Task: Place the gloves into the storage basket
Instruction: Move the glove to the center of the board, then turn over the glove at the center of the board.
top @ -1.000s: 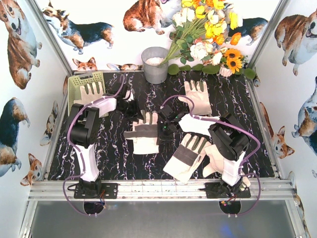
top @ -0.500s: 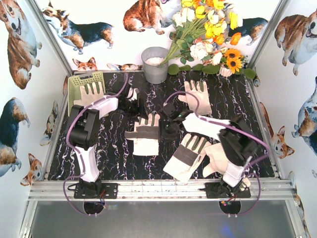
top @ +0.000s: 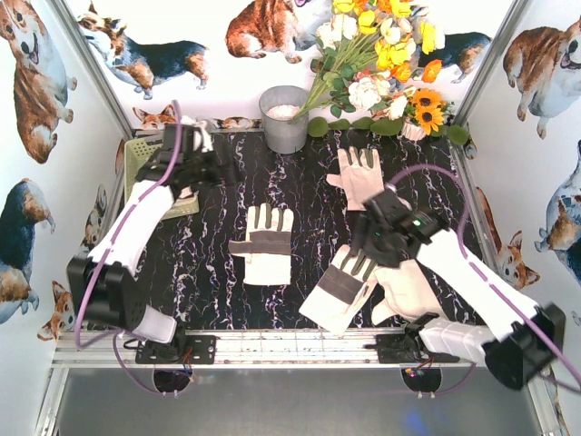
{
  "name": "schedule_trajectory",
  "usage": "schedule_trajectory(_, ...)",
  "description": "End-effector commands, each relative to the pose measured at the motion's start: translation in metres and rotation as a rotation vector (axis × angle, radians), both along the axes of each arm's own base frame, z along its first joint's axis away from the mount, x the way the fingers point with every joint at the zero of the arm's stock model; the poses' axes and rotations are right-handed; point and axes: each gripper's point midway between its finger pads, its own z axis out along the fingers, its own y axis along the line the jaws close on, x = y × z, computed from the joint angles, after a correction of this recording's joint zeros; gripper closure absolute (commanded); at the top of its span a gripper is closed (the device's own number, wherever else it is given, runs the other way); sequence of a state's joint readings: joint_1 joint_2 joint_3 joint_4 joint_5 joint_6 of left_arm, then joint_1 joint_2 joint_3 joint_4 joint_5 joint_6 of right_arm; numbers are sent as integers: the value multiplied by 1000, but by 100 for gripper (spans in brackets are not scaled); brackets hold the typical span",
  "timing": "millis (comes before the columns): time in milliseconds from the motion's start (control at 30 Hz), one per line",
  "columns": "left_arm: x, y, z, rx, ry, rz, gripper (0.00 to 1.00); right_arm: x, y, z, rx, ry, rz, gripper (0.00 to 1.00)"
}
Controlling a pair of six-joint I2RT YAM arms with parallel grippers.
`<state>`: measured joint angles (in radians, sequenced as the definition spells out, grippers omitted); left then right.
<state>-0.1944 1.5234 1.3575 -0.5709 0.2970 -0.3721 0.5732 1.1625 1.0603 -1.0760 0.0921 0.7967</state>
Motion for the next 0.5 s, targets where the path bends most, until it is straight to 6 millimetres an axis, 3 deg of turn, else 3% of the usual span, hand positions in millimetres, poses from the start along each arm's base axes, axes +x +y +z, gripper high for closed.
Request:
schedule_trajectory(0, -10, 47, 5, 73, -31, 147, 9, -24, -36, -17, -7, 63, -183, 31)
schedule_trajectory(200, -20, 77, 14, 54, -87, 265, 6, -20, -12, -33, 155, 61, -176, 30)
schedule_trajectory(333, -26, 92, 10, 2, -69, 319, 5, -24, -22, -44, 99, 97, -184, 32)
schedule_trajectory(467, -31, 94, 11, -4, -67, 320, 5, -30, -18, -60, 107, 156, -175, 42)
